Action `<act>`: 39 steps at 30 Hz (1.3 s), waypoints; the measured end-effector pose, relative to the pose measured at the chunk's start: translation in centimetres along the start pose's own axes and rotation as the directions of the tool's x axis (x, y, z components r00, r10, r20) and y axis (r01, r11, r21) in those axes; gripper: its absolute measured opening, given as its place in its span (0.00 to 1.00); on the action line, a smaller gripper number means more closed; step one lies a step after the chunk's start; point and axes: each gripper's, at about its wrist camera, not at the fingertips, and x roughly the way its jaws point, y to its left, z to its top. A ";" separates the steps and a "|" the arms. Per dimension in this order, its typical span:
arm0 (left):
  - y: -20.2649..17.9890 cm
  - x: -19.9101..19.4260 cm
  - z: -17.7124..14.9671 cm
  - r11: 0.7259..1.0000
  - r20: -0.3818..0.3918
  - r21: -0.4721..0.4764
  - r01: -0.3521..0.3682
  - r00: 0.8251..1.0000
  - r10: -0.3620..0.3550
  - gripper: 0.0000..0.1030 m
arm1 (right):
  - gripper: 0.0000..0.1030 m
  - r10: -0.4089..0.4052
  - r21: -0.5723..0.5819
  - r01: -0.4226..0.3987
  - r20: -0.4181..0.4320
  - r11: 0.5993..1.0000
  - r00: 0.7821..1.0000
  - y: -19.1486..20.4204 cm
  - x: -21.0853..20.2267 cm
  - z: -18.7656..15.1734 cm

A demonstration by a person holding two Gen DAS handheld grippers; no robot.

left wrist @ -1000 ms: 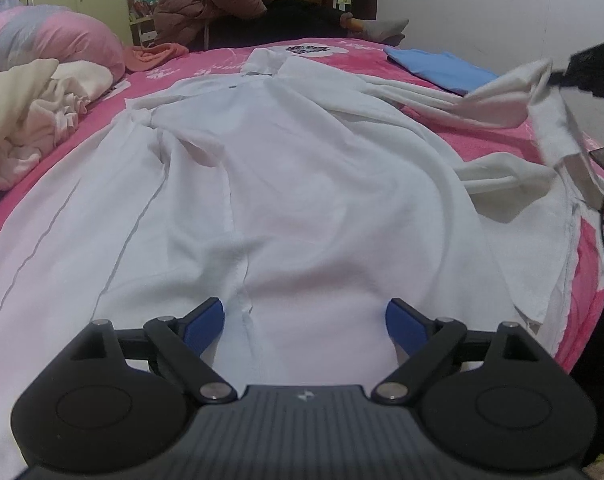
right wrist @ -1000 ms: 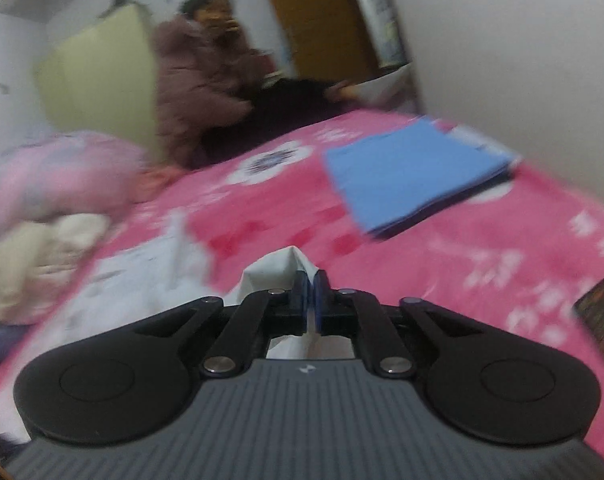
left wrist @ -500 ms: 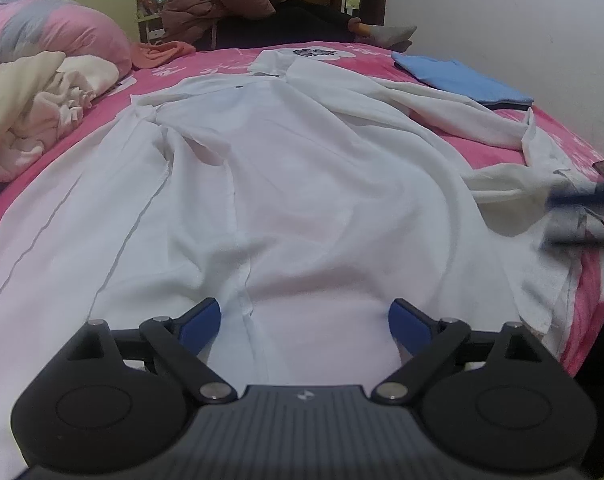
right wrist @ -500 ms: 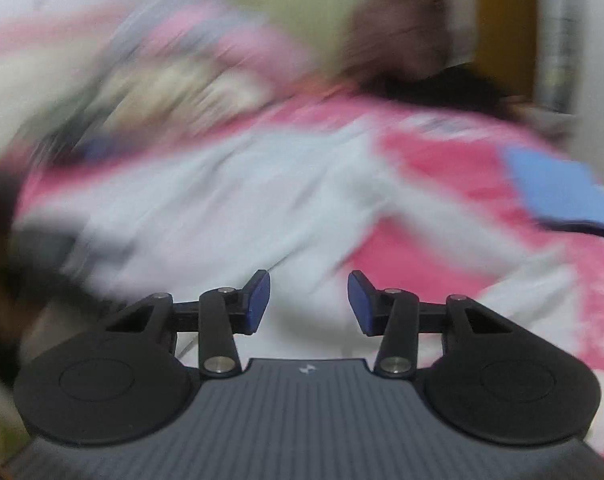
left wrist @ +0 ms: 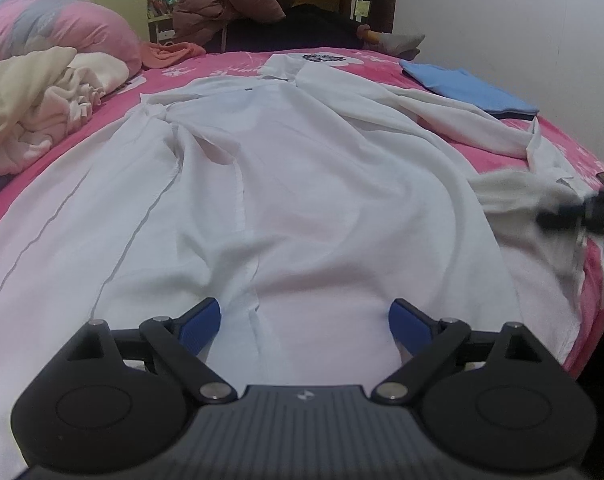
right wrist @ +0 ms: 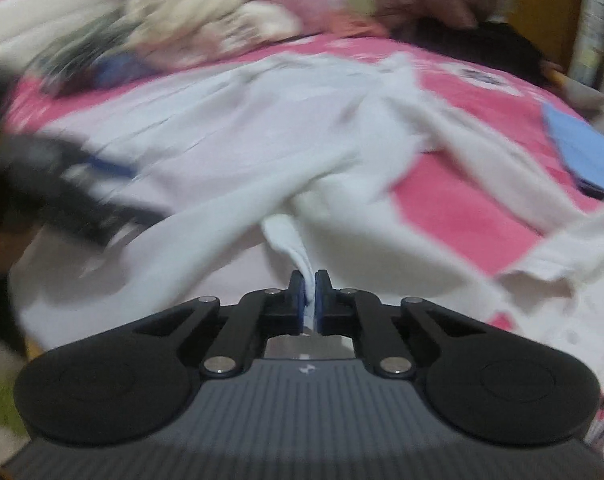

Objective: Fold clothes

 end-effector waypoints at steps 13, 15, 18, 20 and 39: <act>0.3 -0.1 0.6 0.999 -0.007 -0.026 -0.024 1.000 0.024 0.89 | 0.03 -0.312 0.605 0.116 0.231 0.788 0.922 -17.4 -5.7 2.4; 0.3 0.0 0.6 0.999 -0.007 -0.026 -0.024 1.000 0.024 0.89 | 0.03 -0.359 0.664 0.118 0.239 0.739 0.902 -19.5 -6.3 2.1; 0.3 0.1 0.7 0.999 -0.007 -0.020 -0.025 1.000 0.025 0.89 | 0.03 -0.403 0.720 0.126 0.227 0.683 0.887 -21.6 -6.3 1.2; 0.4 0.2 0.7 1.000 -0.007 -0.020 -0.024 1.000 0.024 0.89 | 0.03 -0.437 0.731 0.166 0.197 0.662 0.877 -22.8 -5.4 0.9; 1.3 -0.9 0.1 0.998 0.026 -0.059 -0.023 0.999 0.024 0.89 | 0.03 -0.688 0.601 0.551 -0.002 0.579 0.725 -27.6 -2.2 4.8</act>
